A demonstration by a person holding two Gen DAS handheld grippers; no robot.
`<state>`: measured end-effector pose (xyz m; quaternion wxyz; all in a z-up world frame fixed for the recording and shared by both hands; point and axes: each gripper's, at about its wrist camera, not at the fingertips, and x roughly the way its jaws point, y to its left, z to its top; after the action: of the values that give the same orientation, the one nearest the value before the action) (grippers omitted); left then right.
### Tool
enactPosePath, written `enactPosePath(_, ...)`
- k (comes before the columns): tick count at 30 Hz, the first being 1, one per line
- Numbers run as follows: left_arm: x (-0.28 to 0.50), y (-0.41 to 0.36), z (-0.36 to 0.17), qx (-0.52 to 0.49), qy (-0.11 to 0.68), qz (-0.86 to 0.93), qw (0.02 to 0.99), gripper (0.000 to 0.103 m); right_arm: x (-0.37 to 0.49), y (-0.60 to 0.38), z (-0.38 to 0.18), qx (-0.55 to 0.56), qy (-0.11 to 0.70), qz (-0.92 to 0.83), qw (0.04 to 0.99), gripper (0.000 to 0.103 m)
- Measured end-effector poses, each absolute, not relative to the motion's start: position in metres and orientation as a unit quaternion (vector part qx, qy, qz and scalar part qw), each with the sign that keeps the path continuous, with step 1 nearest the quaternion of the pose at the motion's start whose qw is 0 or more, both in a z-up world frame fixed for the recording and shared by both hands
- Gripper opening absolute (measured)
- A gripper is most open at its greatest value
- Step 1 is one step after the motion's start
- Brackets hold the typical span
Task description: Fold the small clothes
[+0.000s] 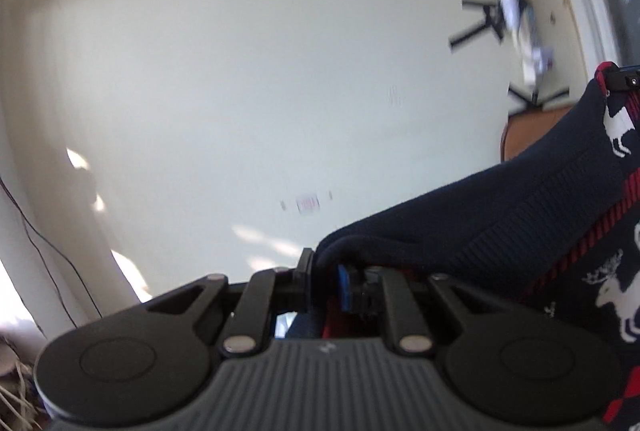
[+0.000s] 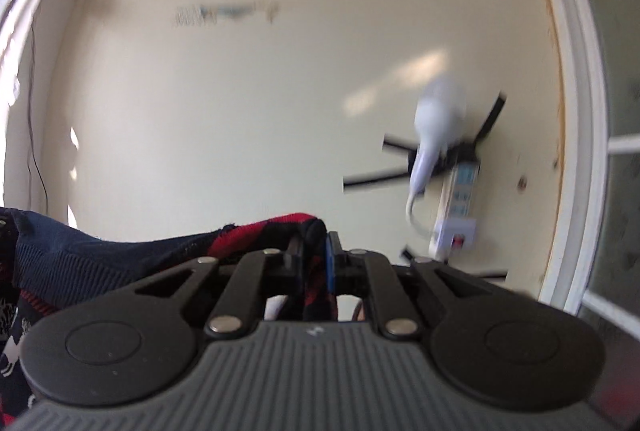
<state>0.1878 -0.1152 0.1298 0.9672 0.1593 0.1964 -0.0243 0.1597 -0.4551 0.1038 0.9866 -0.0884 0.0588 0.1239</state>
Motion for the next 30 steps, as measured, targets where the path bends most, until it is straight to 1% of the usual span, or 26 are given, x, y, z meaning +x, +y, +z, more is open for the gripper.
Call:
enactPosePath(2,0.234,-0.117,0.076,0.143,0.268,-0.019,0.953,0.019,0.218,-0.438,0.045,-0.118,0.142,0.106,0.977,0.016)
enactPosePath(4,0.268,-0.117,0.021,0.129,0.339,0.002,0.932,0.019,0.257,-0.422,-0.018,-0.170,0.216,0.062,0.959,0.025)
enactPosePath(6,0.271,-0.107,-0.009,0.104,0.361,0.007,0.927,0.017,0.269,-0.421,-0.050,-0.171,0.274,0.054,0.945,0.026)
enactPosePath(7,0.265,-0.100,-0.013,0.087,0.360,-0.004,0.929,0.019,0.263,-0.427,-0.057,-0.139,0.288,0.091,0.943,0.025)
enactPosePath(9,0.234,-0.077,-0.020,0.038,0.344,-0.025,0.938,0.019,0.247,-0.437,-0.050,-0.084,0.298,0.148,0.939,0.025)
enactPosePath(12,0.193,-0.052,-0.010,-0.008,0.313,-0.063,0.948,0.019,0.238,-0.438,-0.043,0.007,0.338,0.242,0.910,0.026)
enactPosePath(15,0.164,-0.046,-0.008,-0.024,0.293,-0.076,0.953,0.021,0.253,-0.408,-0.049,0.015,0.381,0.281,0.881,0.026)
enactPosePath(17,0.152,-0.041,-0.011,-0.028,0.287,-0.061,0.955,0.024,0.269,-0.389,-0.063,0.038,0.409,0.299,0.861,0.028)
enactPosePath(20,0.127,-0.022,-0.013,-0.062,0.285,-0.040,0.956,0.025,0.299,-0.357,-0.083,0.058,0.439,0.305,0.843,0.028)
enactPosePath(22,0.113,-0.008,-0.013,-0.084,0.284,-0.028,0.955,0.028,0.332,-0.334,-0.092,0.062,0.436,0.310,0.843,0.028)
enactPosePath(23,0.107,-0.003,-0.013,-0.091,0.285,-0.013,0.954,0.028,0.349,-0.327,-0.088,0.059,0.412,0.310,0.855,0.027)
enactPosePath(25,0.097,0.004,-0.009,-0.082,0.282,0.019,0.956,0.029,0.380,-0.321,-0.065,0.052,0.312,0.248,0.916,0.027)
enactPosePath(26,0.092,0.007,-0.007,-0.077,0.280,0.033,0.956,0.030,0.391,-0.327,-0.054,0.076,0.274,0.208,0.936,0.029)
enactPosePath(27,0.084,0.011,-0.005,-0.075,0.275,0.042,0.958,0.031,0.400,-0.332,-0.045,0.120,0.259,0.186,0.940,0.030)
enactPosePath(29,0.068,0.018,-0.003,-0.074,0.269,0.044,0.959,0.038,0.408,-0.337,-0.036,0.195,0.273,0.208,0.919,0.031)
enactPosePath(30,0.062,0.021,-0.005,-0.070,0.268,0.044,0.960,0.040,0.403,-0.332,-0.033,0.188,0.281,0.233,0.912,0.031)
